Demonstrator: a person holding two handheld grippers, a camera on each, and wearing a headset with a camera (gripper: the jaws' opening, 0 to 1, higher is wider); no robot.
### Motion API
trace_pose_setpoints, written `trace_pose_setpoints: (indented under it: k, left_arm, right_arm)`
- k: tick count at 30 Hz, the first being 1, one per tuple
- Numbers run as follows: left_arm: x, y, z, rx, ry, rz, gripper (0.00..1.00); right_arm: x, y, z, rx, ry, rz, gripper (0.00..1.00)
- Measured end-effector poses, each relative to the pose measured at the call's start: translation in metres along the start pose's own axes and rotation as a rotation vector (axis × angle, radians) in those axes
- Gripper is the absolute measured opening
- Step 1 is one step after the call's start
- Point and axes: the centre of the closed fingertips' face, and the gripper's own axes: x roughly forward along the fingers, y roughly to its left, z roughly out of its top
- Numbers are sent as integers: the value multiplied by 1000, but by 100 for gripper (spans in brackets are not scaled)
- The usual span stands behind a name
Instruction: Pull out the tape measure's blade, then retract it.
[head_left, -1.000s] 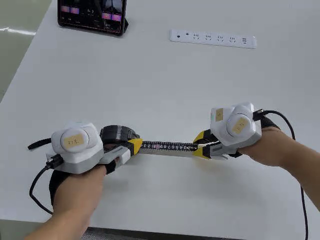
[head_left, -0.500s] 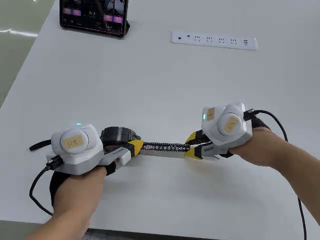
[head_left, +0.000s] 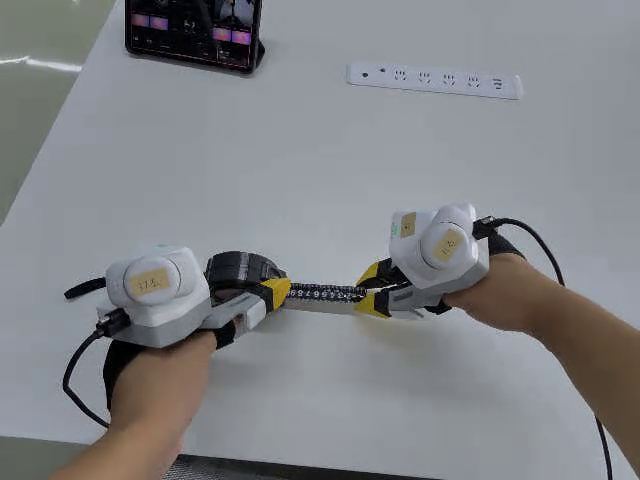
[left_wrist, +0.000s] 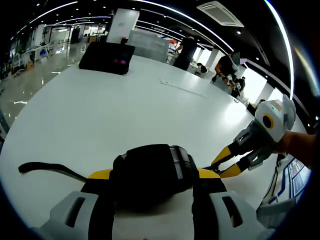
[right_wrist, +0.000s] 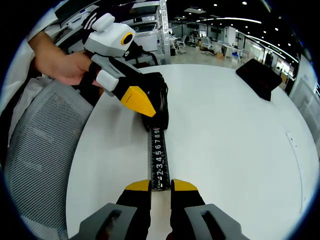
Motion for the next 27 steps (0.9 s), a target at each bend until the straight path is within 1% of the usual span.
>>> trace_pose_setpoints:
  k: [10,15,23,27]
  left_arm:
    - [0,0,0,-6,-3,-3,58]
    - [0,0,0,-5,-3,-4,58]
    - [-1,0,0,-5,-4,-7,58]
    - [0,0,0,-4,-5,-7,58]
  right_arm:
    - [5,0,8,11,-22,3,10]
    - [11,1,13,9,-30,10,11]
    - [23,2,27,5,-47,15,11]
    - [27,2,32,5,-53,17,11]
